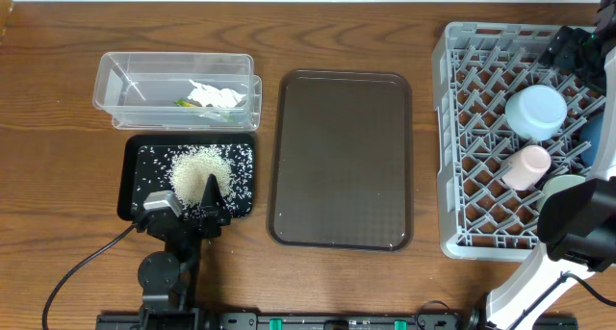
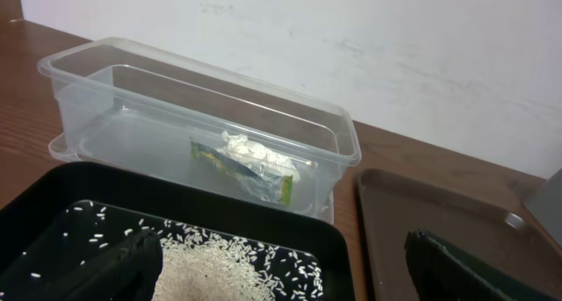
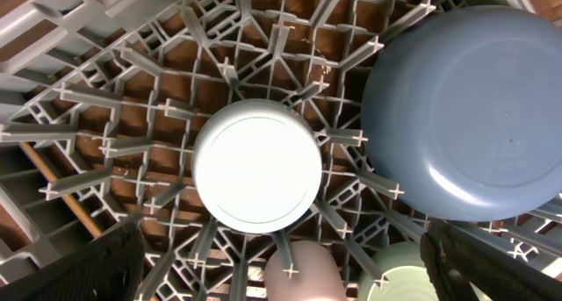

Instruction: Sort waste into correct bins and load items into the dishwasher rack

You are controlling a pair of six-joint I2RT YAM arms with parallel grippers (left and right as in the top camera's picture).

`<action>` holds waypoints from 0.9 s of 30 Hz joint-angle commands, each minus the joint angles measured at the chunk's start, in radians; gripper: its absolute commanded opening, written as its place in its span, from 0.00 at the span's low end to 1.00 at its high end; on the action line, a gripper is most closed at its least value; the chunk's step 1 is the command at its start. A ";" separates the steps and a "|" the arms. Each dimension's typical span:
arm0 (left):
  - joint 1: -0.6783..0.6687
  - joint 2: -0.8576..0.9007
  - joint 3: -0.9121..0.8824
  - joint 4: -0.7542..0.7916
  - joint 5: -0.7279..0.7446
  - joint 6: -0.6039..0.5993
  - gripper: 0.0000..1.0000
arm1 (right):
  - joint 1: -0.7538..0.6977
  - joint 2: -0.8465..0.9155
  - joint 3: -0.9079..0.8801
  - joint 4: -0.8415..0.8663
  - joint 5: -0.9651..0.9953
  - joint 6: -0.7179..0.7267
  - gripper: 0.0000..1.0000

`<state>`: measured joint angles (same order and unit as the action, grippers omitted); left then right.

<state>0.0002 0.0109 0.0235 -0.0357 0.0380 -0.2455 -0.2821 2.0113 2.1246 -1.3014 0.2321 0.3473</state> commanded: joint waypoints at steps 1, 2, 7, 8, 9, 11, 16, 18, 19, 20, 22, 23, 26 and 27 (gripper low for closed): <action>0.005 -0.007 -0.019 -0.034 -0.027 0.016 0.90 | -0.006 0.005 0.001 0.000 0.003 -0.012 0.99; 0.005 -0.007 -0.019 -0.034 -0.027 0.016 0.90 | -0.006 0.005 0.001 -0.001 0.003 -0.012 0.99; 0.005 -0.007 -0.019 -0.034 -0.027 0.016 0.90 | -0.006 0.007 0.001 -0.001 0.003 -0.012 0.99; 0.005 -0.007 -0.019 -0.034 -0.027 0.016 0.90 | -0.005 0.006 0.001 -0.001 0.003 -0.012 0.99; 0.005 -0.007 -0.019 -0.034 -0.027 0.016 0.90 | -0.005 0.002 0.001 -0.001 0.003 -0.012 0.99; 0.005 -0.007 -0.019 -0.034 -0.027 0.016 0.90 | -0.005 -0.010 0.001 -0.001 0.003 -0.012 0.99; 0.005 -0.007 -0.019 -0.034 -0.027 0.016 0.90 | 0.002 -0.084 0.001 0.000 0.003 -0.012 0.99; 0.005 -0.007 -0.019 -0.034 -0.027 0.016 0.90 | 0.006 -0.132 0.001 -0.001 0.003 -0.012 0.99; 0.005 -0.007 -0.019 -0.034 -0.027 0.016 0.90 | 0.007 -0.152 0.001 -0.001 0.003 -0.012 0.99; 0.005 -0.007 -0.019 -0.034 -0.027 0.016 0.91 | 0.008 -0.183 0.001 -0.001 0.003 -0.012 0.99; 0.005 -0.007 -0.019 -0.034 -0.027 0.016 0.90 | 0.008 -0.243 0.001 -0.001 0.003 -0.012 0.99; 0.005 -0.007 -0.019 -0.034 -0.027 0.016 0.90 | 0.008 -0.272 0.001 -0.001 0.003 -0.012 0.99; 0.005 -0.007 -0.019 -0.034 -0.027 0.016 0.90 | 0.011 -0.360 0.001 -0.001 0.003 -0.012 0.99; 0.005 -0.007 -0.019 -0.034 -0.027 0.016 0.90 | 0.012 -0.388 0.001 -0.001 0.003 -0.012 0.99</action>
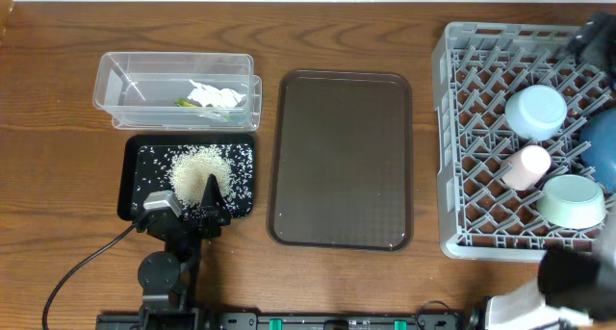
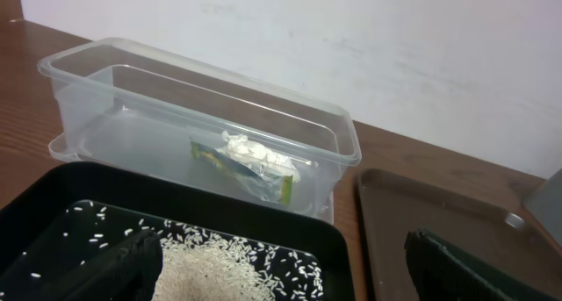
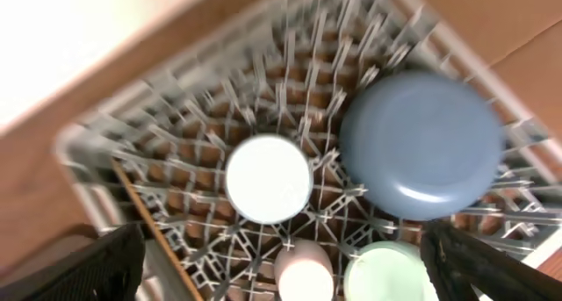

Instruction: Sort waste into correct bins and load items into the dishwasher rack

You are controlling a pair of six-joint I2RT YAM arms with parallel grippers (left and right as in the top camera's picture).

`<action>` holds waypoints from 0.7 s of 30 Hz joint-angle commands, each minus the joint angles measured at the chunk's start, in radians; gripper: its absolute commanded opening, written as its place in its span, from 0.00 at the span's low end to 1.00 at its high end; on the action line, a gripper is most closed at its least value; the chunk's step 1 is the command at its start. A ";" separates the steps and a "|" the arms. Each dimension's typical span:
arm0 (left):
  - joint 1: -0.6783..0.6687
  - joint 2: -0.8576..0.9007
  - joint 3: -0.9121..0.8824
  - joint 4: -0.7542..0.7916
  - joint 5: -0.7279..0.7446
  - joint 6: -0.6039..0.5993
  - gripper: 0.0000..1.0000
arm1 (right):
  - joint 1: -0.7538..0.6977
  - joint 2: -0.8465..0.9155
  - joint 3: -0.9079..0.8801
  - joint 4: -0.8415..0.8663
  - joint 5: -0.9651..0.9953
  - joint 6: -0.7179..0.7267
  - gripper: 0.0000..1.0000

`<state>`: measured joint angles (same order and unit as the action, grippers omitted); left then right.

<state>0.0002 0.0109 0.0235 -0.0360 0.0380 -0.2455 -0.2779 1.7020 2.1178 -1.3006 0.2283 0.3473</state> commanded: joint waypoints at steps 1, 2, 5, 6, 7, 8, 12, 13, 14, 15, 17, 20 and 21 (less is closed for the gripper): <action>0.005 -0.007 -0.019 -0.034 -0.027 0.016 0.90 | 0.011 -0.114 0.008 -0.002 0.007 -0.012 0.99; 0.005 -0.007 -0.019 -0.034 -0.027 0.016 0.90 | 0.012 -0.145 0.008 -0.002 0.007 -0.012 0.99; 0.005 -0.007 -0.019 -0.034 -0.027 0.016 0.90 | 0.021 -0.219 0.008 -0.002 0.007 -0.012 0.99; 0.005 -0.007 -0.019 -0.034 -0.027 0.016 0.90 | 0.029 -0.246 0.008 -0.002 0.007 -0.012 0.99; 0.005 -0.007 -0.019 -0.034 -0.027 0.016 0.90 | 0.040 -0.272 0.008 -0.002 0.007 -0.012 0.99; 0.005 -0.007 -0.019 -0.034 -0.027 0.016 0.90 | 0.055 -0.297 0.008 -0.002 0.007 -0.012 0.99; 0.005 -0.007 -0.019 -0.034 -0.027 0.016 0.90 | 0.144 -0.380 0.008 -0.002 0.007 -0.012 0.99; 0.005 -0.007 -0.019 -0.034 -0.027 0.016 0.90 | 0.173 -0.402 0.008 -0.002 0.007 -0.012 0.99; 0.005 -0.007 -0.019 -0.034 -0.027 0.016 0.90 | 0.197 -0.422 0.008 -0.003 0.007 -0.012 0.99; 0.005 -0.007 -0.019 -0.034 -0.027 0.016 0.90 | 0.220 -0.443 0.008 -0.007 0.011 -0.013 0.99; 0.005 -0.007 -0.019 -0.034 -0.027 0.016 0.90 | 0.238 -0.478 0.008 -0.031 0.009 -0.012 0.99; 0.005 -0.007 -0.019 -0.034 -0.027 0.016 0.90 | 0.241 -0.528 0.008 -0.059 0.011 -0.014 0.99; 0.005 -0.007 -0.019 -0.034 -0.027 0.016 0.90 | 0.241 -0.543 0.008 -0.070 0.011 -0.023 0.99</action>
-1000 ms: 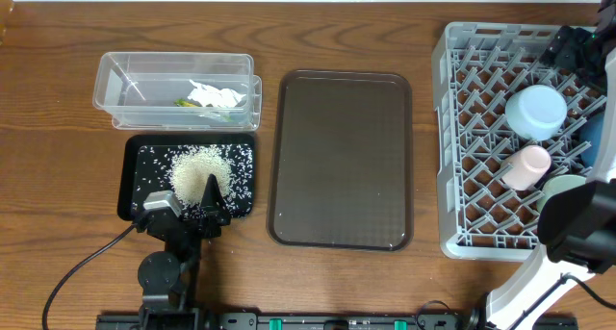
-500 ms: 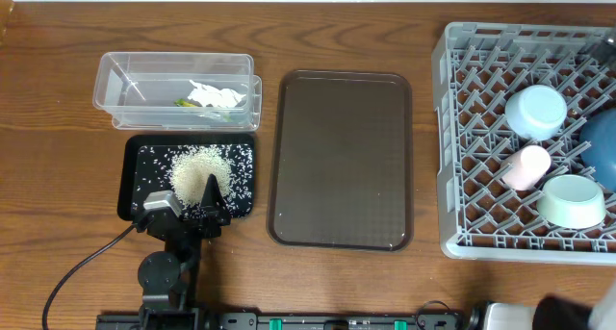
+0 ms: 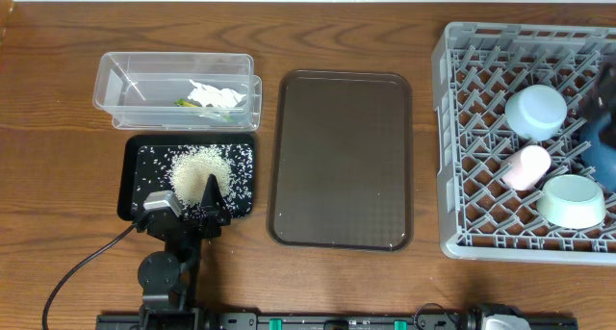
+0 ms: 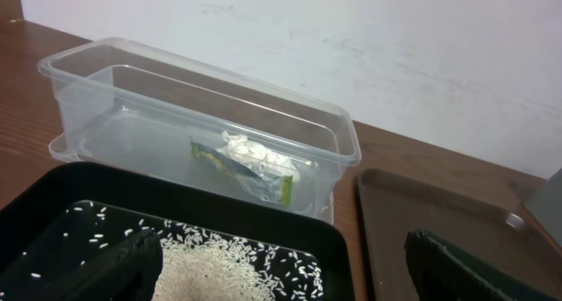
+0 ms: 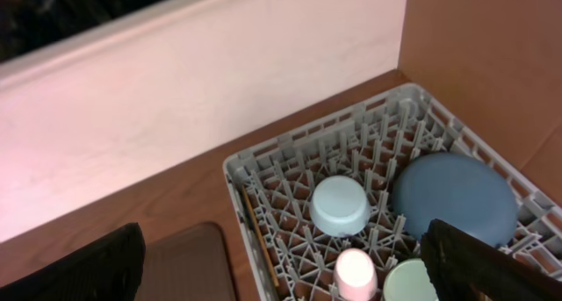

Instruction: Sort waste into correct bins and load items into the dishwasher rack

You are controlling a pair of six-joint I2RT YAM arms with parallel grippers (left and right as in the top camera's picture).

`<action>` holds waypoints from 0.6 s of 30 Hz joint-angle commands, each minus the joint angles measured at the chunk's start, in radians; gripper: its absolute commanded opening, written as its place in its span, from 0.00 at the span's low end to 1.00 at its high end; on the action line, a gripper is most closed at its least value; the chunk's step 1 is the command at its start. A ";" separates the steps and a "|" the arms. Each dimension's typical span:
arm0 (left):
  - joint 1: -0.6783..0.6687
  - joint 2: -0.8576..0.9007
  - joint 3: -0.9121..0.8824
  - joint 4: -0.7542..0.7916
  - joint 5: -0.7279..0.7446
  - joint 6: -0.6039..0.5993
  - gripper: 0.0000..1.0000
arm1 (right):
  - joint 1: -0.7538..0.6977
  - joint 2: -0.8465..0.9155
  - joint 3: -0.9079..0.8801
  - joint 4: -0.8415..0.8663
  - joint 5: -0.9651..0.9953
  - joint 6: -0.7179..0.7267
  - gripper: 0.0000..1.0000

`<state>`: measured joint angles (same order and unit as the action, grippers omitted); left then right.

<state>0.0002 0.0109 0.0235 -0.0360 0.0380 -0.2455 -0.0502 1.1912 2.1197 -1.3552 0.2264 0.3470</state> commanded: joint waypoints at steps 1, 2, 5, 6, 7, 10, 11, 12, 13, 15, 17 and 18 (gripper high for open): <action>0.005 -0.007 -0.019 -0.034 -0.027 0.016 0.90 | 0.014 -0.045 0.006 -0.026 0.013 -0.032 0.99; 0.005 -0.007 -0.019 -0.034 -0.027 0.016 0.90 | 0.014 -0.056 0.006 -0.038 0.013 -0.035 0.99; 0.005 -0.007 -0.019 -0.034 -0.027 0.016 0.90 | 0.014 -0.078 0.005 -0.065 -0.005 -0.034 0.99; 0.005 -0.007 -0.019 -0.034 -0.027 0.016 0.90 | 0.014 -0.083 0.002 -0.074 -0.019 -0.034 0.99; 0.005 -0.007 -0.019 -0.034 -0.027 0.016 0.90 | 0.014 -0.090 -0.008 -0.079 -0.035 -0.034 0.99; 0.005 -0.007 -0.019 -0.034 -0.027 0.016 0.90 | 0.014 -0.121 -0.072 -0.069 -0.074 -0.034 0.99; 0.005 -0.007 -0.019 -0.034 -0.027 0.016 0.90 | 0.014 -0.135 -0.105 -0.059 -0.084 -0.033 0.99; 0.005 -0.007 -0.019 -0.034 -0.027 0.016 0.90 | 0.014 -0.152 -0.142 -0.042 -0.095 -0.034 0.99; 0.005 -0.007 -0.019 -0.034 -0.027 0.016 0.90 | 0.014 -0.180 -0.201 -0.009 -0.113 -0.034 0.99; 0.005 -0.007 -0.019 -0.034 -0.027 0.016 0.90 | 0.016 -0.227 -0.302 0.058 -0.147 -0.034 0.99; 0.005 -0.007 -0.019 -0.034 -0.027 0.016 0.90 | 0.031 -0.283 -0.431 0.147 -0.160 -0.034 0.99; 0.005 -0.007 -0.019 -0.034 -0.027 0.016 0.90 | 0.042 -0.310 -0.492 0.189 -0.160 -0.034 0.99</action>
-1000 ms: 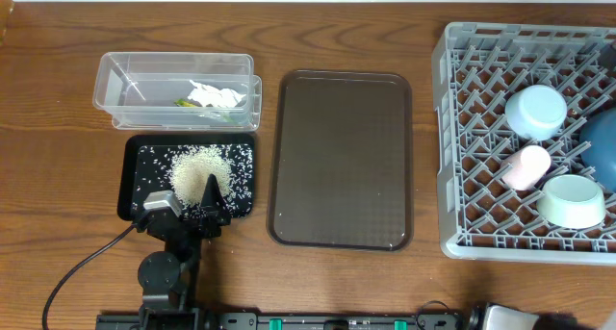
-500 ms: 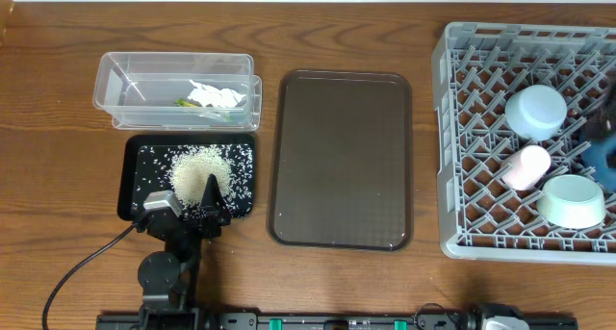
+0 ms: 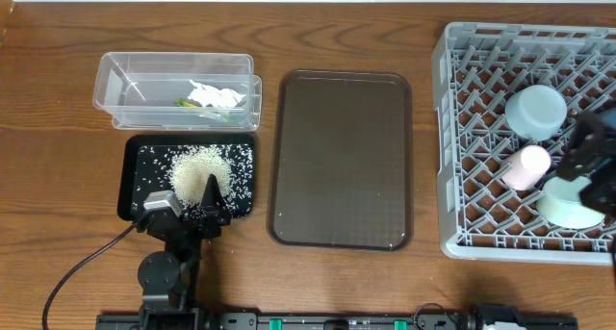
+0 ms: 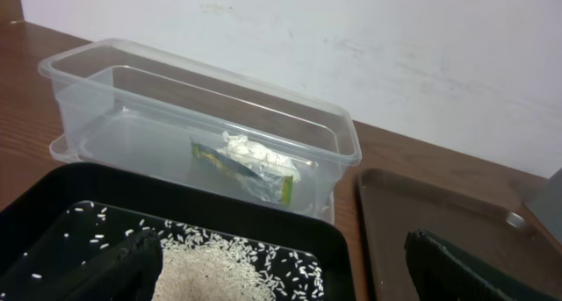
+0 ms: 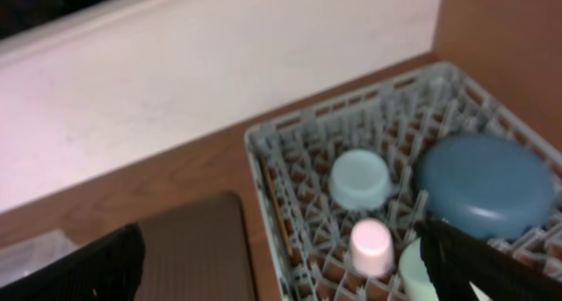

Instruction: Sort waste into correct bins and load items into the dishwasher rack

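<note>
The grey dishwasher rack holds an upturned light blue cup, a pink cup and a pale green bowl. In the right wrist view a dark blue plate also lies in the rack. My right gripper is open and empty, high above the rack; its arm darkens the rack's right side. The clear bin contains a wrapper and tissue. My left gripper is open over the near edge of the black tray of rice.
A brown serving tray with nothing on it lies between the bins and the rack. A black cable runs from the left arm's base at the table's front edge. A pale wall stands behind the table.
The right arm, only at the picture's right edge before, now shows dark over the rack's right side, hiding the blue plate from above. Its camera sees the rack nearer. The left arm is unchanged.
First my right gripper hung open close above the light blue cup in the rack. Then it was higher, with the plate, cups and bowl all in its view. Later it stood far above the rack, where it remains. The left gripper stayed open over the rice tray throughout.
</note>
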You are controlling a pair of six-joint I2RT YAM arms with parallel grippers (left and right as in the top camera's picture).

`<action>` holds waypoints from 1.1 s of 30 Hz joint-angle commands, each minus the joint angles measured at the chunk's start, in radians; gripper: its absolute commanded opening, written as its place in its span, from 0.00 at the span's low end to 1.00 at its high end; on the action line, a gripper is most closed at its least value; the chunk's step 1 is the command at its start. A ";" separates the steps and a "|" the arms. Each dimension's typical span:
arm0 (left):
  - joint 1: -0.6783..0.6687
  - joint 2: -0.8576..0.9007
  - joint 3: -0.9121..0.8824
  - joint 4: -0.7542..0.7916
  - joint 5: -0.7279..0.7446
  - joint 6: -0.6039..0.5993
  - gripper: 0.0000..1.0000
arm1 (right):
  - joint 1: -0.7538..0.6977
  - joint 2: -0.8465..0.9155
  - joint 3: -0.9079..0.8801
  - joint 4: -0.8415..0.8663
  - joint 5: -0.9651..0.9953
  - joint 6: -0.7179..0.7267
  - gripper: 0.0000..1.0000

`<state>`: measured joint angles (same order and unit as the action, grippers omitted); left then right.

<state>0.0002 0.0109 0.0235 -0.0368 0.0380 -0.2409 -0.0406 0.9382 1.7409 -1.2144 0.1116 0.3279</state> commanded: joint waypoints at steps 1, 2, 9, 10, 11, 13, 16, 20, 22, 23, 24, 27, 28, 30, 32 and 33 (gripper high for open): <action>0.005 -0.007 -0.019 -0.033 -0.027 0.012 0.90 | 0.043 -0.082 -0.173 0.090 -0.045 -0.015 0.99; 0.005 -0.007 -0.019 -0.033 -0.027 0.012 0.90 | 0.055 -0.111 -0.241 0.135 -0.045 -0.015 0.99; 0.005 -0.007 -0.019 -0.033 -0.027 0.012 0.90 | 0.080 -0.264 -0.633 0.342 -0.109 -0.033 0.99; 0.005 -0.007 -0.019 -0.033 -0.027 0.012 0.90 | 0.080 -0.279 -0.671 0.357 -0.121 -0.047 0.99; 0.005 -0.007 -0.019 -0.033 -0.027 0.012 0.90 | 0.081 -0.300 -0.718 0.377 -0.132 -0.060 0.99; 0.005 -0.007 -0.019 -0.033 -0.027 0.012 0.90 | 0.081 -0.343 -0.803 0.415 -0.140 -0.073 0.99; 0.005 -0.007 -0.019 -0.033 -0.027 0.012 0.90 | 0.081 -0.419 -0.924 0.478 -0.146 -0.083 0.99; 0.005 -0.007 -0.019 -0.033 -0.027 0.012 0.90 | 0.081 -0.524 -1.065 0.541 -0.147 -0.082 0.99; 0.005 -0.007 -0.019 -0.033 -0.027 0.012 0.90 | 0.081 -0.582 -1.127 0.573 -0.151 -0.082 0.99; 0.005 -0.007 -0.019 -0.033 -0.027 0.012 0.90 | 0.081 -0.610 -1.154 0.589 -0.158 -0.083 0.99; 0.005 -0.007 -0.019 -0.033 -0.027 0.012 0.90 | 0.081 -0.639 -1.181 0.607 -0.166 -0.083 0.99; 0.005 -0.007 -0.019 -0.033 -0.027 0.012 0.90 | 0.081 -0.732 -1.265 0.658 -0.187 -0.082 0.99; 0.005 -0.007 -0.019 -0.033 -0.027 0.012 0.90 | 0.081 -0.758 -1.288 0.671 -0.192 -0.082 0.99; 0.005 -0.007 -0.019 -0.033 -0.027 0.012 0.90 | 0.081 -0.807 -1.338 0.699 -0.195 -0.082 0.99; 0.005 -0.007 -0.019 -0.033 -0.027 0.012 0.90 | 0.081 -0.838 -1.374 0.718 -0.195 -0.082 0.99; 0.005 -0.007 -0.019 -0.033 -0.027 0.012 0.90 | 0.081 -0.855 -1.397 0.728 -0.195 -0.082 0.99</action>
<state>0.0002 0.0109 0.0238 -0.0368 0.0376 -0.2382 0.0269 0.1211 0.3897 -0.5034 -0.0677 0.2584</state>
